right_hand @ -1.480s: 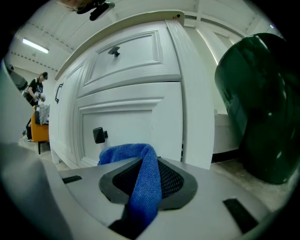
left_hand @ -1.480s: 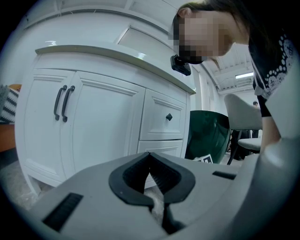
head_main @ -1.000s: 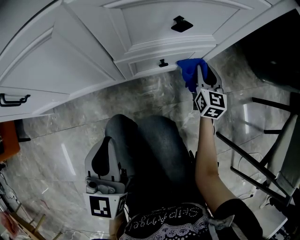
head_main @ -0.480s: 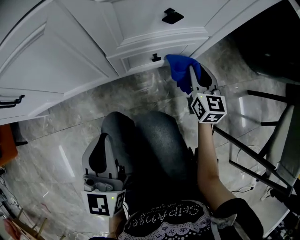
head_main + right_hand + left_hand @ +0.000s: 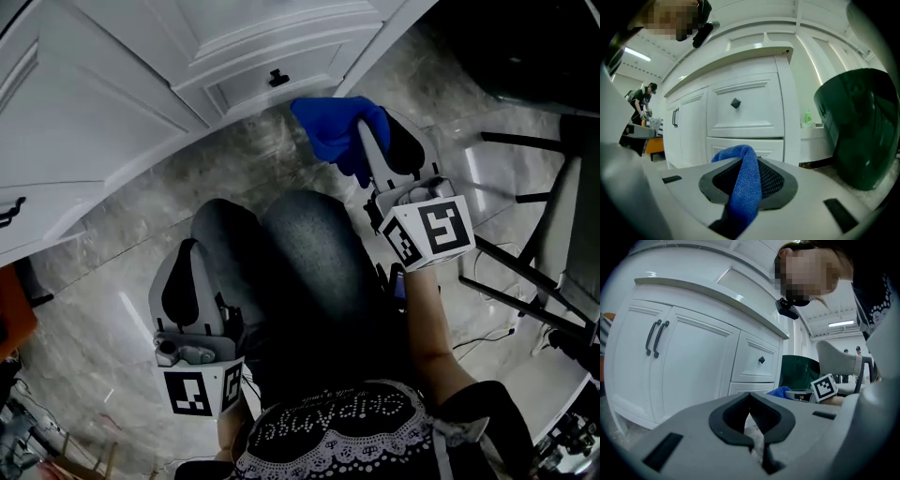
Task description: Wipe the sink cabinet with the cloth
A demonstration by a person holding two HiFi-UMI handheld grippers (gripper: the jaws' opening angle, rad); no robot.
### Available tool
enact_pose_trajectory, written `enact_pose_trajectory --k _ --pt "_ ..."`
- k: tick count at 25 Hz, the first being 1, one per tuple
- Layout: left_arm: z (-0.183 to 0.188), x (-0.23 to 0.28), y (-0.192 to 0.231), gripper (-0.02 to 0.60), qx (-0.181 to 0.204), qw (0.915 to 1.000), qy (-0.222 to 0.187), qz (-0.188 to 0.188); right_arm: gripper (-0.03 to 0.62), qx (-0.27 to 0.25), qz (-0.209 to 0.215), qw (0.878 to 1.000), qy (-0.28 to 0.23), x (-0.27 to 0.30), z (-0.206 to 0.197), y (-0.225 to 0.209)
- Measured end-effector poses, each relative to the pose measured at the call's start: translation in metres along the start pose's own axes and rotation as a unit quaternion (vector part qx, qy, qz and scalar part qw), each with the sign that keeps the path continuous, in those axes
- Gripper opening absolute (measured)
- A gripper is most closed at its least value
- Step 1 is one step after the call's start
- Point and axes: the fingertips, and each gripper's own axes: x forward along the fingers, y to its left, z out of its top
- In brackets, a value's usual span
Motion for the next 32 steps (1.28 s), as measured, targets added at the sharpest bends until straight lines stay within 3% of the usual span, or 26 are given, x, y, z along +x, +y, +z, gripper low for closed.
enact_pose_trajectory --k 8,15,22,32 --pt "0.000 -0.008 0.005 0.003 -0.005 1.0000 -0.004 -0.001 0.104 -0.016 0.013 0.999 0.031 -0.048 0.044 0.013" --pt "-0.006 -0.005 0.007 0.003 -0.002 1.0000 0.006 0.002 0.104 0.010 0.012 0.999 0.035 -0.082 0.054 0.018" --pt "-0.006 -0.003 0.003 0.003 0.005 0.9999 0.008 -0.001 0.104 -0.013 0.028 0.999 0.032 -0.078 0.044 0.041" --pt "-0.009 -0.004 0.014 0.003 0.030 0.9985 0.030 0.035 0.104 -0.032 0.037 0.996 0.074 -0.073 0.009 0.046"
